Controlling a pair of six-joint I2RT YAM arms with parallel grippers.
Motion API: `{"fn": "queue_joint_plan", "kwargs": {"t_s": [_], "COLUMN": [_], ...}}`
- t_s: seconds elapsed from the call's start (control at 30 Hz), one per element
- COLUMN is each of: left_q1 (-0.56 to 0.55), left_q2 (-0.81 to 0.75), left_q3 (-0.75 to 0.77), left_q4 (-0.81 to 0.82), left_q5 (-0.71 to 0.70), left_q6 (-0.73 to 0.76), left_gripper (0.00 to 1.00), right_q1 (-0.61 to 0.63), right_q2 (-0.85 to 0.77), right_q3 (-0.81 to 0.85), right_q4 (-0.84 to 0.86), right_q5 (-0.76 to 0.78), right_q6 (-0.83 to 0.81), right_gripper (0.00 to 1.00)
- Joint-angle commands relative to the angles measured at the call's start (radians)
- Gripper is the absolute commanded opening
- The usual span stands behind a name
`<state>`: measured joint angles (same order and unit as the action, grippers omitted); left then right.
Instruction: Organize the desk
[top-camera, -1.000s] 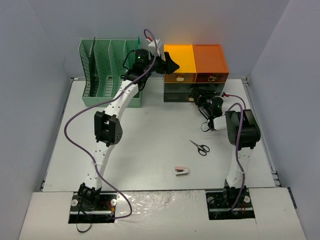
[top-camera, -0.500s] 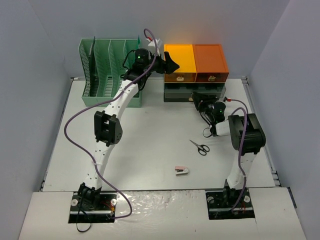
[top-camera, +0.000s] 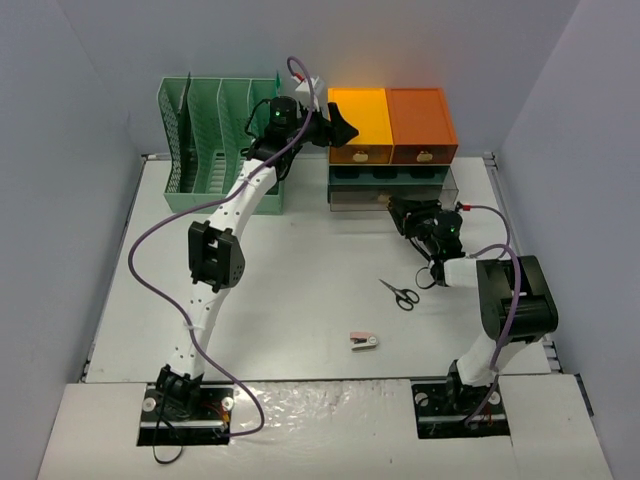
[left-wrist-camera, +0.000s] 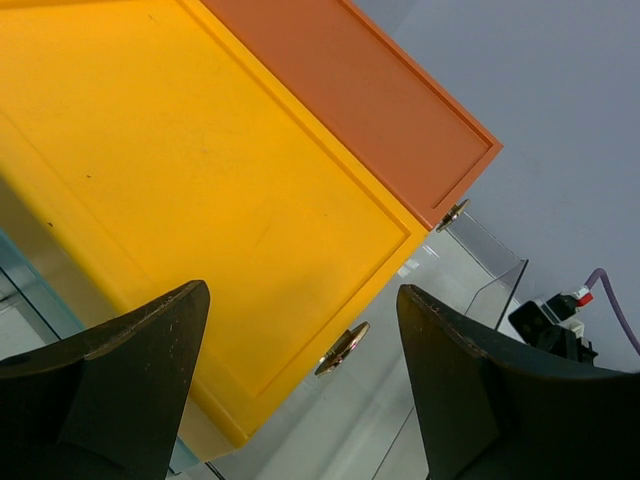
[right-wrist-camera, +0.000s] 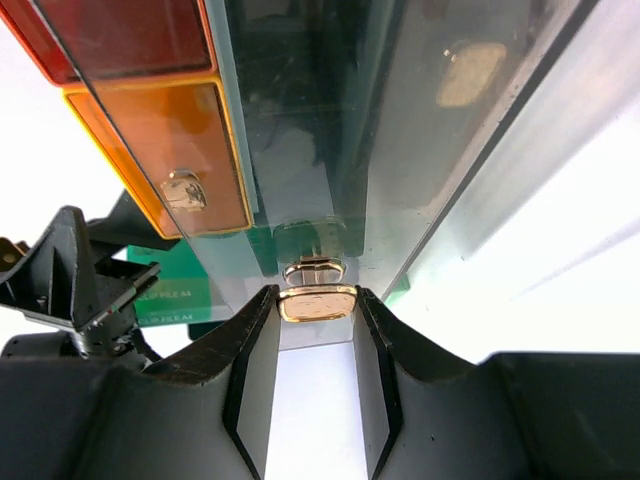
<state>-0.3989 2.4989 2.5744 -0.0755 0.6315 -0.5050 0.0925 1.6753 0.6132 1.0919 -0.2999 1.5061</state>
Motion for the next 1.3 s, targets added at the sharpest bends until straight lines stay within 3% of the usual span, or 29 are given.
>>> {"fn": "queue_joint_plan", "kwargs": {"t_s": [0.0, 0.07, 0.33, 0.77, 0.97, 1.03, 1.27], "left_q1": [0.014, 0.014, 0.019, 0.021, 0.022, 0.022, 0.023], "left_q2": [-0.029, -0.029, -0.034, -0.037, -0.037, -0.038, -0.046], "left_q3": [-0.014, -0.016, -0.019, -0.023, -0.02, -0.026, -0.034], "left_q4": [-0.101, -0.106, -0.109, -0.104, -0.109, -0.109, -0.123], "left_q5": [-0.01, -0.012, -0.012, -0.01, -0.01, -0.012, -0.012], "left_q6": [-0.005, -0.002, 0.002, 0.0, 0.0, 0.002, 0.01], "left_gripper": [0.73, 0.73, 0.73, 0.73, 0.73, 0.73, 0.73], "right_q1": [-0.007, -0.007, -0.007, 0.0, 0.022, 0.037, 0.232], "right_q2": [-0.081, -0.063, -0.05, -0.288, -0.374, -0.372, -0.335], "right_q3": [0.04, 0.064, 0.144, 0.308, 0.418, 0.426, 0.39], "right_q4": [-0.082, -0.128, -0.307, -0.813, -1.292, -1.37, -1.648], "right_q5": [-0.017, -0.025, -0.03, 0.028, 0.117, 0.13, 0.179], "right_q6": [-0.086, -0.098, -0.167, -0.591, -0.779, -0.805, -0.867], "right_gripper": [0.21, 0.36, 0.75, 0.84, 0.83, 0.8, 0.76]}}
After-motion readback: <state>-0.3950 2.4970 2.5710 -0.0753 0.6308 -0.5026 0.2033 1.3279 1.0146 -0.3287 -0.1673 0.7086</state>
